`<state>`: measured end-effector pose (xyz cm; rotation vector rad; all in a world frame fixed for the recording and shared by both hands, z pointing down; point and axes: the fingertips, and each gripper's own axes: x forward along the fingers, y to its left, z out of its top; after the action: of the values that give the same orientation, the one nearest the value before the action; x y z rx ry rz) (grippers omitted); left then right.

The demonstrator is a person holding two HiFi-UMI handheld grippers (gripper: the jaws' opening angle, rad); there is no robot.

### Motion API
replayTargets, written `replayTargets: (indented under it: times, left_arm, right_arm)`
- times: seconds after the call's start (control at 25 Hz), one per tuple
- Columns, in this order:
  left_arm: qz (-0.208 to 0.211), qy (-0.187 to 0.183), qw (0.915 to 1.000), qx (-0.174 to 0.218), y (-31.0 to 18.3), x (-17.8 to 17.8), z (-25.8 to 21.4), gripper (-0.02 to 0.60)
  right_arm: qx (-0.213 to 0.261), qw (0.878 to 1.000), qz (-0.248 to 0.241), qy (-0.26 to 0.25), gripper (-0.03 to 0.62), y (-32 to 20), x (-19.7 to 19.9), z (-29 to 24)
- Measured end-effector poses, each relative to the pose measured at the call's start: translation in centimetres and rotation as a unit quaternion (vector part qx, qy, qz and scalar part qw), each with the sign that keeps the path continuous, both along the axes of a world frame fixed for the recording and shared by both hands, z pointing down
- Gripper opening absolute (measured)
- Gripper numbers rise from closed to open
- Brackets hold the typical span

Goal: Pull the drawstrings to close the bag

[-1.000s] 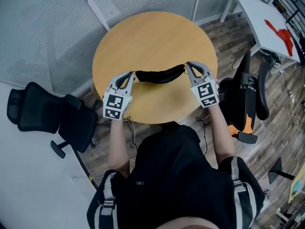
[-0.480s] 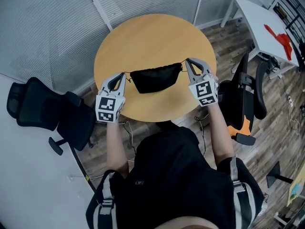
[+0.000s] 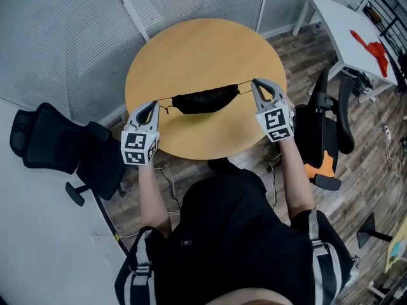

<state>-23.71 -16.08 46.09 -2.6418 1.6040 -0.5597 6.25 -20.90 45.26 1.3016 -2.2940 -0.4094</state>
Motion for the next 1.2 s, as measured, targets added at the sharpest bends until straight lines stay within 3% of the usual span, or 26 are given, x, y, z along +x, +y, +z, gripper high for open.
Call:
replayTargets:
  times: [0.64,1.2]
  left_arm:
    - [-0.027,0.001,0.9995,-0.014,1.4,-1.6,-0.1,0.015]
    - [-0.044,0.001,0.9989,-0.018,1.4,0.2,-1.3,0.015]
  right_arm:
    - [-0.006,1.000,0.016,0.003,0.060,0.2,2.5,0.2]
    - [-0.004,1.000,0.014,0.001,0.060,-1.2,6.0,-0.7]
